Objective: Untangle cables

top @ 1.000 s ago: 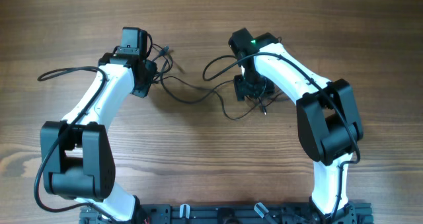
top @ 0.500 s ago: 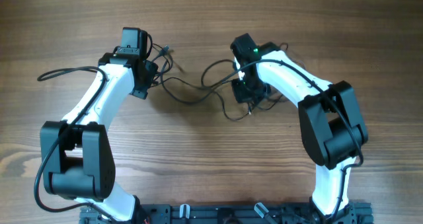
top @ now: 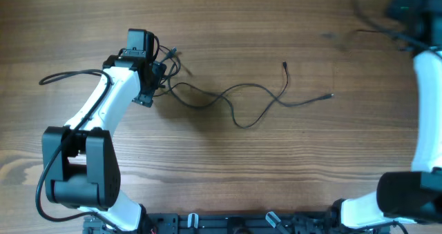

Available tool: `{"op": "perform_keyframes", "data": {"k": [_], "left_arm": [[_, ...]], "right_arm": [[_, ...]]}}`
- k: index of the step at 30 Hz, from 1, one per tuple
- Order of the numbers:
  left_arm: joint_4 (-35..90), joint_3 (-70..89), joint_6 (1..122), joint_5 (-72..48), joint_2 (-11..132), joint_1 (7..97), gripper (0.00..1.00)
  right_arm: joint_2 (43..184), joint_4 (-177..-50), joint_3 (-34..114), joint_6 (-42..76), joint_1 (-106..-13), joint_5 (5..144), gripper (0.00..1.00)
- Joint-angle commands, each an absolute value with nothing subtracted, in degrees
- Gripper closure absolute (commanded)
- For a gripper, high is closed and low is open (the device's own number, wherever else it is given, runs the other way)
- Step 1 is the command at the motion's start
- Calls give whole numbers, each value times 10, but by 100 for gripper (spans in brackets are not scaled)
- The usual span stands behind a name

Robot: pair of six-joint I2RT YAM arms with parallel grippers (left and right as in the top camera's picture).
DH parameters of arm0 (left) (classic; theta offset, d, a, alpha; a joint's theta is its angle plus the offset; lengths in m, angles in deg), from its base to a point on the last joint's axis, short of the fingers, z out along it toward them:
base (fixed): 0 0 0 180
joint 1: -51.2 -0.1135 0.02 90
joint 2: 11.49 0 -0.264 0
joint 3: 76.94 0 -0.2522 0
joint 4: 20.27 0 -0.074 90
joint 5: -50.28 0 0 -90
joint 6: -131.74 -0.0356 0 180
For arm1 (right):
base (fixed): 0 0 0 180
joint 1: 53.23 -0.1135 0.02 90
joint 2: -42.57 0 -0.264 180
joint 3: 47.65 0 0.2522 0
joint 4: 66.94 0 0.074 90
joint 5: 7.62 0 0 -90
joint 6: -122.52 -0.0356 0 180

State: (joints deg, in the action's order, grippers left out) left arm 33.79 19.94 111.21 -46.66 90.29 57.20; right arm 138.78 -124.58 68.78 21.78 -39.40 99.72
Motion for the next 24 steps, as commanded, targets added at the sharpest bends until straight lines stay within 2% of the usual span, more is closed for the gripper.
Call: {"op": "perform_keyframes", "data": {"k": [1,5,10,13,17,20,21,22,23,24], "left_arm": [[339,200,1109,-468,898,574,18],[339,200,1109,-468,898,574,14],[339,200,1109,-468,898,574,13],[339,200,1109,-468,898,574,8],[339,200,1109,-468,898,574,9],[339,200,1109,-468,898,574,0],[338,200,1109,-468,898,574,0],[339,200,1109,-468,898,574,0],[339,200,1109,-468,898,573,0],[338,200,1109,-468,898,574,0]], "right_arm": [[1413,-1192,686,255,-293,1017,96],[1496,-1168,686,332,-202,994,96],[1632,-1217,684,336,-176,843,93],[1702,-1241,684,329,-176,844,93],[1716,-1239,690,295,-175,872,94],[1704,-1249,725,294,-175,919,93],[1699,-1252,733,294,-175,942,82],[1693,-1254,738,294,-175,963,60],[1681,-1254,742,294,-175,1007,30],[1672,-1254,742,294,-175,1047,15]]}}
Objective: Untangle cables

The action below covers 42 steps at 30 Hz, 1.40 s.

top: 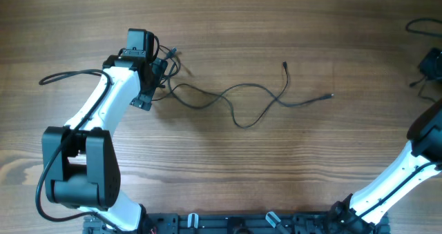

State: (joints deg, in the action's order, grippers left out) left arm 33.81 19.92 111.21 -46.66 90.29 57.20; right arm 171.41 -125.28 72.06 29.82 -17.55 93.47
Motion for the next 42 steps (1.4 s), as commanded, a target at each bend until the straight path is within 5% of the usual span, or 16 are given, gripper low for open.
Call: {"op": "perform_keyframes", "data": {"k": [1,5,16,25,32,42], "left_arm": [[339,200,1109,-468,898,574,0],[338,200,1109,-468,898,574,0],[339,200,1109,-468,898,574,0],[339,200,1109,-468,898,574,0],[339,200,1109,-468,898,574,0],[339,200,1109,-468,898,574,0]], "right_arm": [[1662,-1254,742,294,-175,1074,0],[1616,-1300,742,258,-177,1104,0],[1318,-1515,735,205,-178,773,0],[1016,-1657,536,204,-178,673,0],[833,-1661,413,191,-178,584,0],[822,-1583,297,49,-178,585,0]]}}
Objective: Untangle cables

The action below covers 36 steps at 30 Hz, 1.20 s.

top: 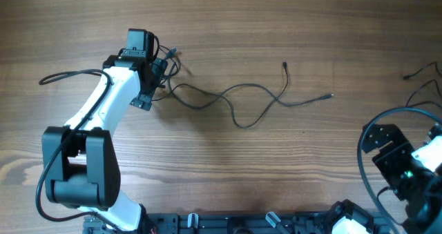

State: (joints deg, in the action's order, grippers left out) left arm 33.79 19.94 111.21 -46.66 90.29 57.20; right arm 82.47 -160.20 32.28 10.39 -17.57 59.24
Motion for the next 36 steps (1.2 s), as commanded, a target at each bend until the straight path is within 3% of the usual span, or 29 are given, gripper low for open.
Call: {"op": "perform_keyframes", "data": {"k": [1,4,11,26,27,29,36], "left_arm": [[339,200,1109,-468,898,574,0],[338,200,1109,-468,898,574,0],[316,200,1111,-468,898,573,0],[283,200,1109,-468,898,571,0],[288,200,1109,-468,897,571,7],[291,200,1109,-464,897,571,42],[319,199,1050,-452,889,571,84]], "right_arm": [[822,-1582,282,-4,-178,585,0],[822,-1576,252,-78,-178,585,0],[823,-1531,209,-128,-178,585,0],[825,-1521,209,-79,-178,585,0],[825,-1522,209,-78,-178,585,0],[825,-1521,209,-77,-178,585,0],[825,-1504,209,-79,-178,585,0]]}}
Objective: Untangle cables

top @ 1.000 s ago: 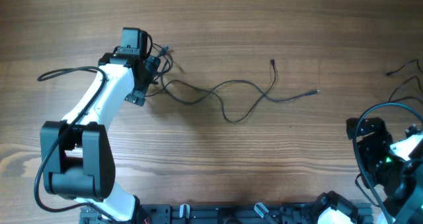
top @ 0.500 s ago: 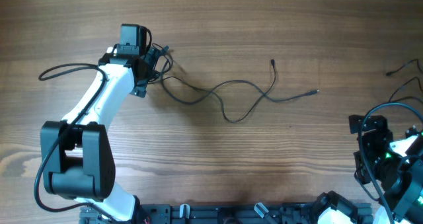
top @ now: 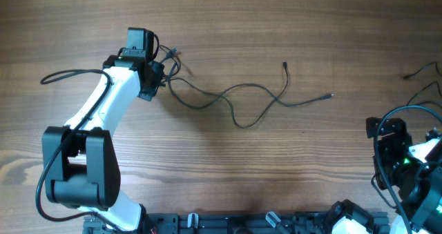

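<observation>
A thin black cable [top: 238,90] snakes across the middle of the table, and its two free ends lie at the right [top: 284,65] [top: 330,96]. The cable's left end is a small tangle at my left gripper [top: 164,70]. From above, the wrist hides the fingers there, so whether they grip the cable does not show. A second black cable [top: 419,73] lies at the far right edge. My right gripper [top: 388,132] is folded low at the bottom right, apart from both cables, and its jaws are not readable.
The left arm's own grey lead [top: 65,75] trails off to the left. The right arm's blue lead [top: 404,113] loops above its wrist. A black rail [top: 228,223] runs along the front edge.
The left wrist has shifted slightly and the cable's start beside it sits a little higher. The right arm has drawn a bit further into the bottom right corner.
The right arm was stretched to the far top right corner with dark cable around it. It then stood lower at the right edge, with a second cable lying there. After that it was folded down at the bottom right. The left gripper stayed at the tangle throughout.
</observation>
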Available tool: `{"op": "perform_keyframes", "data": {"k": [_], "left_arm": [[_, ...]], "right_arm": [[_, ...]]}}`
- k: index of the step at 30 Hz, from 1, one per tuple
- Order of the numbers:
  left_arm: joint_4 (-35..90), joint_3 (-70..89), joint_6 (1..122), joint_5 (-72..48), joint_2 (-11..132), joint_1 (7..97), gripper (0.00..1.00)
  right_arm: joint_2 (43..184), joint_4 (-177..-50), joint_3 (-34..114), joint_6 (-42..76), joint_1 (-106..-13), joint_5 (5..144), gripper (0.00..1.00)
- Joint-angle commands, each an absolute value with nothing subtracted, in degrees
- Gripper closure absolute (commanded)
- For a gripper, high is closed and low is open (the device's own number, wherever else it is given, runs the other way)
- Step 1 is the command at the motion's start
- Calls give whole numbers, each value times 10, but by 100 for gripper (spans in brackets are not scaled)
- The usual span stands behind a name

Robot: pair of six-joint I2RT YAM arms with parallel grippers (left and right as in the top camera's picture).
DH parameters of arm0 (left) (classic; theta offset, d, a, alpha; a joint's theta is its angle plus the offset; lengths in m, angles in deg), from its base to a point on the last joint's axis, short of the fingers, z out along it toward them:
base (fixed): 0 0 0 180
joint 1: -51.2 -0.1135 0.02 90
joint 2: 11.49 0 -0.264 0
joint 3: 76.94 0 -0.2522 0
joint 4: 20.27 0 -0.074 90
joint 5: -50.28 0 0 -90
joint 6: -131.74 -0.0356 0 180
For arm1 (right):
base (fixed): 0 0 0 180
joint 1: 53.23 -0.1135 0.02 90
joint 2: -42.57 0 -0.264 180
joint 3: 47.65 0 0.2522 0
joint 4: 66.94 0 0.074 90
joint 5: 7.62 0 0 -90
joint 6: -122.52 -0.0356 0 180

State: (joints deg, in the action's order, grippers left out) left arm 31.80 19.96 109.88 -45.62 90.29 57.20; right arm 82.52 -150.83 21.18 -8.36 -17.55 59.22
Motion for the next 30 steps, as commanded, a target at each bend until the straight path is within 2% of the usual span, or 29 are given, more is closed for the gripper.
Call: {"op": "perform_keyframes", "data": {"k": [1,11,17,24,30], "left_arm": [[319,199,1037,-452,883,571,96],[321,199,1030,-434,814,571,96],[314,199,894,-359,793,589,96],[242,199,784,-357,763,679,96],[140,199,776,-326,749,785,96]], "right_arm": [[825,-1503,209,-80,-178,585,0],[825,-1504,209,-80,-178,585,0],[825,-1502,209,-80,-178,585,0],[825,-1498,209,-80,-178,585,0],[825,-1498,209,-79,-178,585,0]]}}
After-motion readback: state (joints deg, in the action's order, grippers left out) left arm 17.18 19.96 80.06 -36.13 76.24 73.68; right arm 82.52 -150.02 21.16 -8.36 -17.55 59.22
